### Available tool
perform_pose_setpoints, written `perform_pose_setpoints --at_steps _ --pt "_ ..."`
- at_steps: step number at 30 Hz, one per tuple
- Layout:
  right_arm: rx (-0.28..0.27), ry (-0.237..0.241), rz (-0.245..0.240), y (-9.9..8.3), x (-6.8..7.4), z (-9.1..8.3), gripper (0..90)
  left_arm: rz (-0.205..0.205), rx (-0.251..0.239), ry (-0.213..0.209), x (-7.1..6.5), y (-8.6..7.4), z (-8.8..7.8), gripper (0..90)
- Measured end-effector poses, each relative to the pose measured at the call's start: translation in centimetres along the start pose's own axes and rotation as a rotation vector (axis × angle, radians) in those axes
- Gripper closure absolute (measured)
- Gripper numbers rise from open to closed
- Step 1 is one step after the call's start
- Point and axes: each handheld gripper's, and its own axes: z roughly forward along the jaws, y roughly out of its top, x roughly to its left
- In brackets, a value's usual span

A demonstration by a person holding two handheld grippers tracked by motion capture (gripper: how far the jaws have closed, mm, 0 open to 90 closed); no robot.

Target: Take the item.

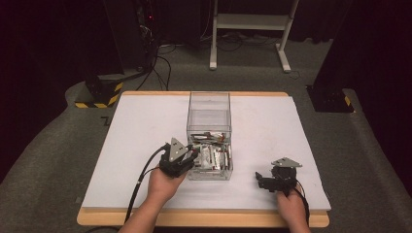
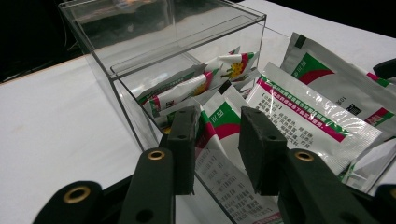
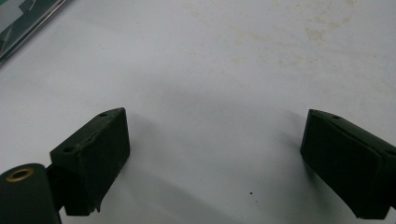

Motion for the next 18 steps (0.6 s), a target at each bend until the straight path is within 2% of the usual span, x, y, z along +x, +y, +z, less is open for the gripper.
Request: perform_pose_setpoints --at_steps 10,18 --pt "-0.002 0.001 0.001 0.00 -0.04 -0.02 8.2 -0.001 -0.002 -0.003 -0.07 -0.15 -0.08 69.7" --pt "-0.002 0.001 0.000 -0.01 -0.03 -0.04 8.4 -0.012 -0.011 -0.001 -0.02 -0.44 -0.09 77.0"
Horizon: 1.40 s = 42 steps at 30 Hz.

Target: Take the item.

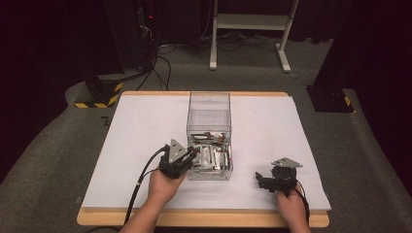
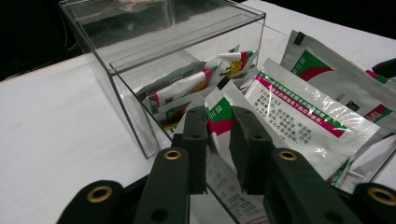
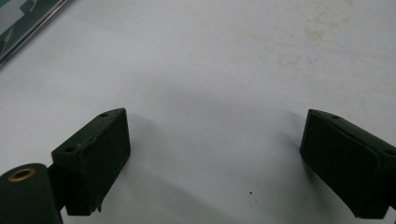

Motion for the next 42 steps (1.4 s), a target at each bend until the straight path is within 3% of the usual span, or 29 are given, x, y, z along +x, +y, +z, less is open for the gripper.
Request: perform_pose_setpoints --at_steps 11,23,42 --pt "0.000 0.000 0.002 0.0 0.0 0.0 8.5 -0.022 -0.019 0.004 0.3 -0.2 -0.2 88.3" --pt "-0.002 0.000 0.004 0.0 0.0 0.0 8.8 -0.034 -0.036 0.003 0.4 -0.3 -0.4 89.2" --pt "-0.008 -0.002 0.004 0.0 -0.1 -0.1 10.1 -0.056 -0.108 -0.003 0.6 0.3 -1.7 89.3"
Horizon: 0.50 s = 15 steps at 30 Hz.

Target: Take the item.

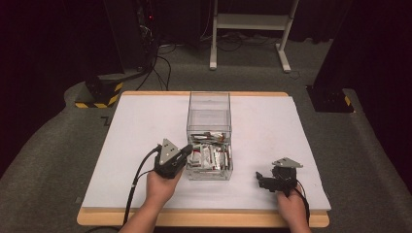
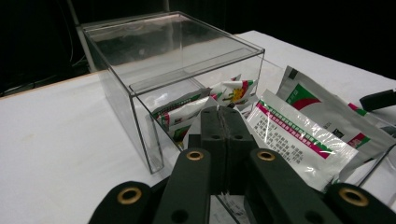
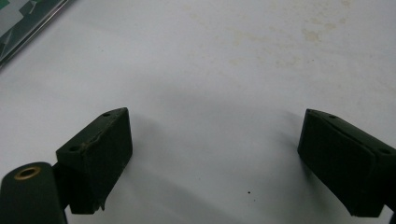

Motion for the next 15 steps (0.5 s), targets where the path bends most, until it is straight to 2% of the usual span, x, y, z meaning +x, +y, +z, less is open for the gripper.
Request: perform_pose_setpoints --at_steps 15 --pt "0.003 -0.002 0.006 0.01 0.04 -0.01 10.2 -0.035 -0.057 -0.008 0.26 0.18 -0.49 89.4"
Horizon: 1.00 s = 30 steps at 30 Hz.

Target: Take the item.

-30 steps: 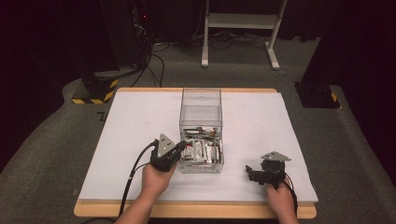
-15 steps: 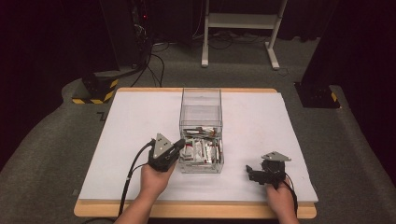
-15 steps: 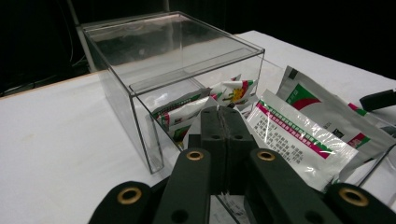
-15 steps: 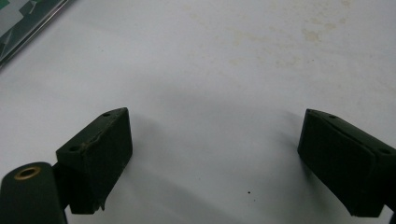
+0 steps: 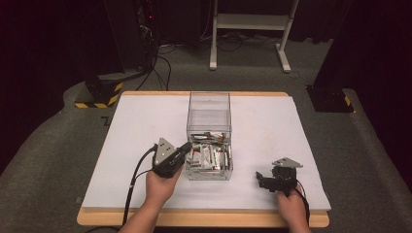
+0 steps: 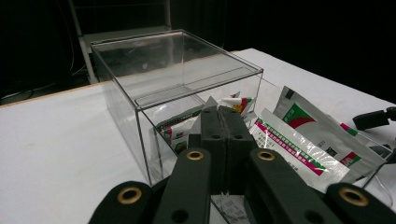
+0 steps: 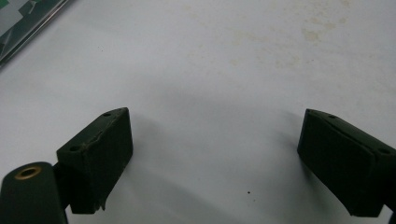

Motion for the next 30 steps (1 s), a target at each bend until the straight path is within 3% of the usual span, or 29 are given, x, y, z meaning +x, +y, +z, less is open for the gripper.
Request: perform_pose_setpoints --at_steps 30 --pt "-0.002 0.000 -0.007 0.00 -0.02 0.01 10.3 -0.012 -0.107 0.002 -0.04 0.91 -0.94 89.6"
